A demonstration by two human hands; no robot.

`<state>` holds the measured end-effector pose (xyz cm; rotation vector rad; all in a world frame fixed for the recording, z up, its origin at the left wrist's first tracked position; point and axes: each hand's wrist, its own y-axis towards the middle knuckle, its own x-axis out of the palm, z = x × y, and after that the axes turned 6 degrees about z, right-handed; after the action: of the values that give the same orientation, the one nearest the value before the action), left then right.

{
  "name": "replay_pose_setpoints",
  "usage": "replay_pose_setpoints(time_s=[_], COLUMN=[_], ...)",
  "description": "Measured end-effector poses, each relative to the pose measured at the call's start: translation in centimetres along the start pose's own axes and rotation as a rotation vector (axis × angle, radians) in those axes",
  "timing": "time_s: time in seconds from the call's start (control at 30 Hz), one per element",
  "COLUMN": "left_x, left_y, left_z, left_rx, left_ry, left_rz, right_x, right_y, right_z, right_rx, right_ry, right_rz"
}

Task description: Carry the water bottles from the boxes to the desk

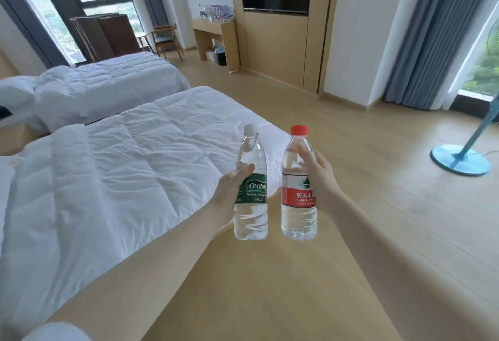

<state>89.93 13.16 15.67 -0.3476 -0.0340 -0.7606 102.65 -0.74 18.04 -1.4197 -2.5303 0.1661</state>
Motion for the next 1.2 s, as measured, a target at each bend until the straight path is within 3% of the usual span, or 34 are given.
replay_pose_setpoints(time_s=[0.2, 0.5, 0.97, 1.2], left_x=[6.1, 13.0, 21.3, 24.5], left_y=[3.4, 10.4, 31.9, 38.7], left_z=[0.4, -0.6, -0.3, 0.3], left_rx=[-0.055, -0.154, -0.332, -0.476], left_ry=[0.012, 0.04, 0.038, -0.033], left_rz=[-0.052, -0.266, -0.483, -0.542], right_x=[-5.5, -10.0, -12.4, -13.3], right_y=[2.3, 7.3, 27.2, 34.5], right_z=[-1.0, -1.8, -4.7, -6.4], right_rx=[0.037, 0.059, -0.014, 0.022], right_ry=[0.07, 0.015, -0.27, -0.26], right_rz=[0.078, 0.197, 0.439, 0.511])
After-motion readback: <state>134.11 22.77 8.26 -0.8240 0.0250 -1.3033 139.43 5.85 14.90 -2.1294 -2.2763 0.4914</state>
